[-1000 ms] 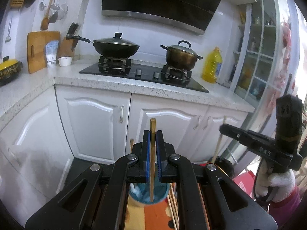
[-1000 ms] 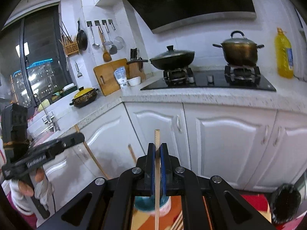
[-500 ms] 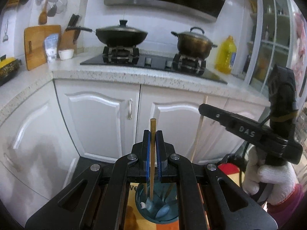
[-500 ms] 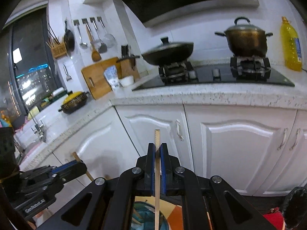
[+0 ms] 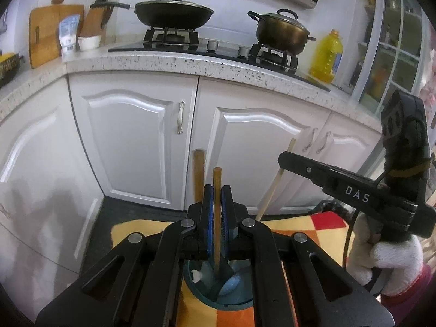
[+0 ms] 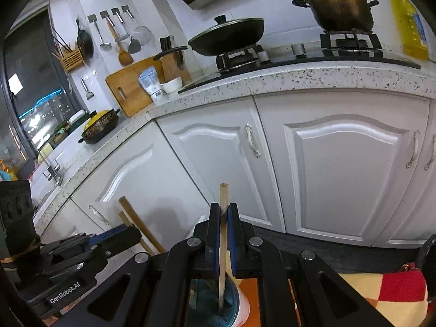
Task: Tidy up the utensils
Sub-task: 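Lower the chopsticks into the teal holder and open both tools, then move both open tools back to the remaining chopsticks and silver fork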
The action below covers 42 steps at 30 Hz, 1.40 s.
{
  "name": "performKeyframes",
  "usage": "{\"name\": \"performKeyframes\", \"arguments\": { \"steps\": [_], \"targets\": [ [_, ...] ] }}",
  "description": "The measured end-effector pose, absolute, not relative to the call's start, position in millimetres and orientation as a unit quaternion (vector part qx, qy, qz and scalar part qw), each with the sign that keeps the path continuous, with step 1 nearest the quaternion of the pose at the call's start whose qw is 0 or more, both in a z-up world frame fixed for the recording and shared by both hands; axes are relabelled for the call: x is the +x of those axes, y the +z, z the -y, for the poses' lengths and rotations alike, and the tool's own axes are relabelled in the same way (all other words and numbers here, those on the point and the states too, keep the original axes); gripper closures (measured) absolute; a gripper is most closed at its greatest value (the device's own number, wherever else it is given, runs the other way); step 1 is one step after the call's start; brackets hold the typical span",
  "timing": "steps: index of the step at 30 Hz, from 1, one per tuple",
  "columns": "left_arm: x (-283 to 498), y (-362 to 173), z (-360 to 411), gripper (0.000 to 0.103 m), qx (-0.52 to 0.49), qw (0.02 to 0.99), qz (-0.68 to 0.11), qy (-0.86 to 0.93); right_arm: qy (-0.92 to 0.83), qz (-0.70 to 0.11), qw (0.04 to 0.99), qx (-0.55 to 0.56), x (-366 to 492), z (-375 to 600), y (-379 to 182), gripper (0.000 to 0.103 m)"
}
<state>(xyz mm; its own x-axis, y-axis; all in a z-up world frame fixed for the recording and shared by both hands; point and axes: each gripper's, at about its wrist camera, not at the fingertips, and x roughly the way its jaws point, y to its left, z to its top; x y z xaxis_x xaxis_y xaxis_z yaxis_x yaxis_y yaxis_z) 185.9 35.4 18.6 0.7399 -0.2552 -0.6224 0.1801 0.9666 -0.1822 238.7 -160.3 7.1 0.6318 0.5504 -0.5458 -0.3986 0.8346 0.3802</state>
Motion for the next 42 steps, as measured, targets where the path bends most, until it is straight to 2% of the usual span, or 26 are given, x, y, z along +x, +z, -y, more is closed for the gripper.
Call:
{"name": "performKeyframes", "arguments": {
  "steps": [2, 3, 4, 5, 7, 10, 13, 16, 24, 30, 42],
  "targets": [
    [184.8, 19.9, -35.7, 0.099, -0.059, 0.929, -0.345, -0.121, 0.272, -0.347, 0.888, 0.13, 239.3, 164.9, 5.3, 0.094],
    [184.4, 20.7, -35.9, 0.099, -0.059, 0.929, -0.346, -0.121, 0.272, -0.348, 0.886, 0.139, 237.9, 168.1, 5.0, 0.079],
    [183.7, 21.8, -36.3, 0.099, -0.06, 0.928, -0.346, -0.121, 0.272, -0.347, 0.886, 0.146, 235.8, 171.9, 4.5, 0.071],
    [181.8, 23.1, -36.5, 0.098, -0.062, 0.927, -0.348, -0.122, 0.269, -0.347, 0.886, 0.152, 232.4, 176.2, 3.9, 0.069],
    [179.4, 25.8, -37.6, 0.093, -0.066, 0.927, -0.348, -0.127, 0.26, -0.349, 0.887, 0.155, 224.0, 182.3, 2.5, 0.069],
    [170.7, 31.0, -38.8, 0.071, -0.072, 0.929, -0.34, -0.128, 0.261, -0.355, 0.884, 0.156, 209.0, 188.4, -1.3, 0.069],
    [158.7, 37.6, -37.6, 0.067, -0.075, 0.93, -0.334, -0.131, 0.252, -0.355, 0.889, 0.14, 188.7, 191.5, -2.0, 0.069],
    [144.0, 42.0, -34.7, 0.054, -0.068, 0.934, -0.326, -0.129, 0.234, -0.352, 0.897, 0.131, 167.0, 196.0, -4.9, 0.069],
    [106.9, 21.5, -15.8, 0.052, -0.052, 0.929, -0.343, -0.126, 0.205, -0.391, 0.891, 0.111, 125.4, 208.0, -28.0, 0.069],
    [86.9, -3.6, 0.6, 0.053, -0.061, 0.914, -0.377, -0.137, 0.191, -0.39, 0.892, 0.126, 103.5, 230.0, -30.7, 0.068],
    [59.8, -5.0, 25.4, 0.052, -0.032, 0.916, -0.372, -0.145, 0.169, -0.386, 0.9, 0.11, 64.4, 249.7, -26.7, 0.065]
  ]
}}
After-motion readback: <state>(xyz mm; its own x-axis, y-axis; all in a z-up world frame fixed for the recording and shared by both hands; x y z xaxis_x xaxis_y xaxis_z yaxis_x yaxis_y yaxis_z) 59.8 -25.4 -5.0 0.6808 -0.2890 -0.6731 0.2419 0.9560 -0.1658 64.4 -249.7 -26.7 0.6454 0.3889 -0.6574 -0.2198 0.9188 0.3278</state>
